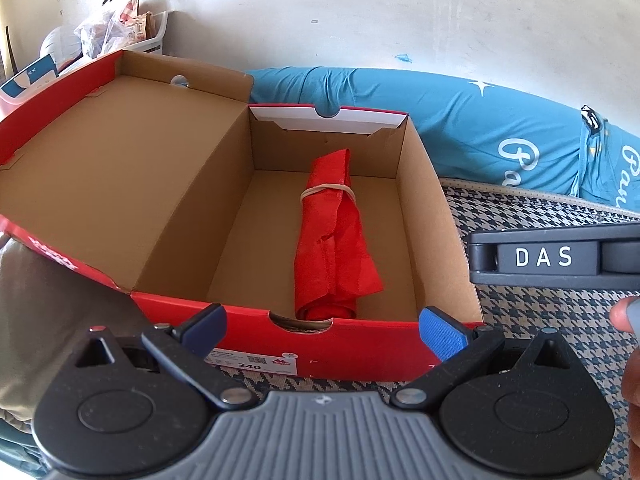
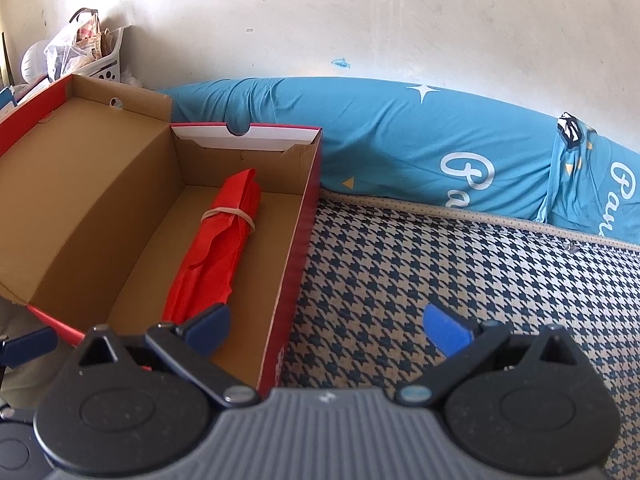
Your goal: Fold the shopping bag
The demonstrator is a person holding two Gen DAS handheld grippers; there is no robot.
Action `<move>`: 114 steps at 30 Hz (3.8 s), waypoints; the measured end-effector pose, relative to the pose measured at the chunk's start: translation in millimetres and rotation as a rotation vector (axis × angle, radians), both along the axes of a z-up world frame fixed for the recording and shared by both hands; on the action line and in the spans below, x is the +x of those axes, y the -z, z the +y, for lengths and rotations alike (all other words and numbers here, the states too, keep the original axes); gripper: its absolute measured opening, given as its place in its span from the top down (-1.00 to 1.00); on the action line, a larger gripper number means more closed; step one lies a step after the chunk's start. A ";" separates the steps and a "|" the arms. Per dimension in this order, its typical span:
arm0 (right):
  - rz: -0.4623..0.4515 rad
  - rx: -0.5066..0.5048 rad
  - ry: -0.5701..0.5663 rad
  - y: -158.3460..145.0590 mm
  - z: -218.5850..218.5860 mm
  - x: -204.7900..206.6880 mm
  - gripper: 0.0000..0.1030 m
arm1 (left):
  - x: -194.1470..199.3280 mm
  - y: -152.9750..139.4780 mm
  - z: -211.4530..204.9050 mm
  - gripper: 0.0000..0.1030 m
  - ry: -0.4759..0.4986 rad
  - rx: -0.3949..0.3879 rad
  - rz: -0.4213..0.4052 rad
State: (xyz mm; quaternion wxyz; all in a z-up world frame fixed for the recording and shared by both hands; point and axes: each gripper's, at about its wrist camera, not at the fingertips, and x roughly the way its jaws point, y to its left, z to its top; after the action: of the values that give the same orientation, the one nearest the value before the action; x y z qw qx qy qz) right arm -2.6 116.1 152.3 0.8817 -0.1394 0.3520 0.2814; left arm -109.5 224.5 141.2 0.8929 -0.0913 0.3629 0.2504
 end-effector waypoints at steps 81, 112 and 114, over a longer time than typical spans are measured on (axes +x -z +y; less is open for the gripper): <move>-0.068 -0.054 0.015 -8.3 -10.1 1.6 -1.00 | 19.7 5.5 -29.8 -1.00 0.046 -0.008 0.007; -0.064 -0.052 -0.011 -8.2 -6.2 -2.4 -1.00 | 22.4 8.6 -29.7 -1.00 0.031 0.008 0.019; -0.058 -0.049 -0.008 -8.3 -6.9 -1.3 -1.00 | 22.5 8.6 -29.5 -1.00 0.032 0.006 0.017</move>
State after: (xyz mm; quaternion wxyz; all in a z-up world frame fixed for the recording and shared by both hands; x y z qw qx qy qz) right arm -3.9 109.2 160.7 0.8868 -0.1703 0.3325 0.2721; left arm -87.1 195.0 132.6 0.8941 -0.0804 0.3710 0.2379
